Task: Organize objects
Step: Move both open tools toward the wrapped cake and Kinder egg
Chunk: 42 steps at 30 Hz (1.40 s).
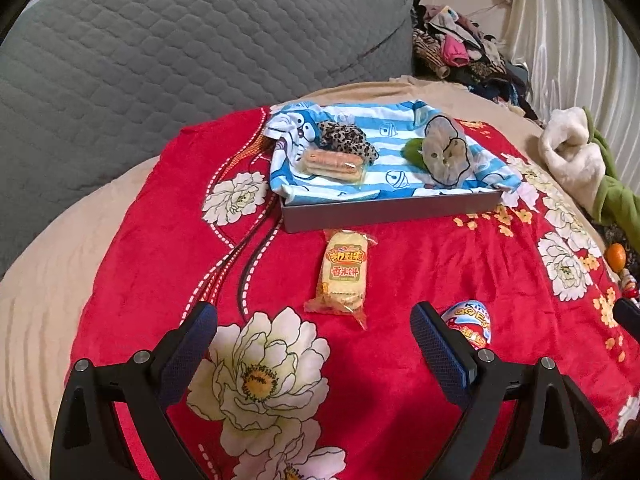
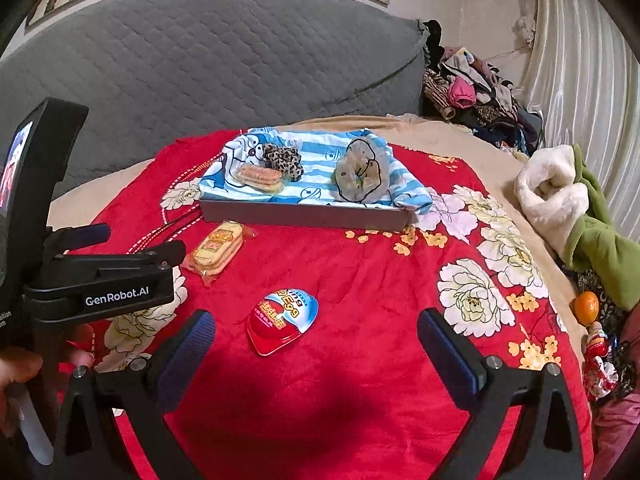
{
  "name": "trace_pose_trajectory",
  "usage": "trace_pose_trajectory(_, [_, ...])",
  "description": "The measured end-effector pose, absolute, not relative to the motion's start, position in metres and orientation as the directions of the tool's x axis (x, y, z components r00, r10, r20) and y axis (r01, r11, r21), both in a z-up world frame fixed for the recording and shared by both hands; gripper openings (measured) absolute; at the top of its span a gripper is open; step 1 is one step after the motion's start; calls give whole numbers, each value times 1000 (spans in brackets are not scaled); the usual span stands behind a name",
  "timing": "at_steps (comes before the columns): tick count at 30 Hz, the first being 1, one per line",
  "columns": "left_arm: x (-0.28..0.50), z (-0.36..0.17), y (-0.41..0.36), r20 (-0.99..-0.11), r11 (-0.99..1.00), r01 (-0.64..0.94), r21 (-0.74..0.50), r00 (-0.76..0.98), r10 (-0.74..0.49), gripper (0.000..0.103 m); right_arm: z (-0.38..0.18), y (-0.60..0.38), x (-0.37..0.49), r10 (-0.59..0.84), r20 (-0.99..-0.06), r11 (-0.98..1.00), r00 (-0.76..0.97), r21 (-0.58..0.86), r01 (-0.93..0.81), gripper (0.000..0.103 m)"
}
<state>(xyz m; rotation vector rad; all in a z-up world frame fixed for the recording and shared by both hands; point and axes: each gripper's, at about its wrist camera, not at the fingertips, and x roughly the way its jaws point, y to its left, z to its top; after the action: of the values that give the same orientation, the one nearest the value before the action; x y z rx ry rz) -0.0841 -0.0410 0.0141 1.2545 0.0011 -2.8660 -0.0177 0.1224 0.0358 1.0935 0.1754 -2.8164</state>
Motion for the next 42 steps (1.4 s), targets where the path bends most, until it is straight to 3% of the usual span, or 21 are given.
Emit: trace_pose_trajectory(42, [-148, -38, -34, -771, -999, -15, -29, -636, 32, 97, -32, 107, -66, -58, -749, -992, -660, -31, 123, 102])
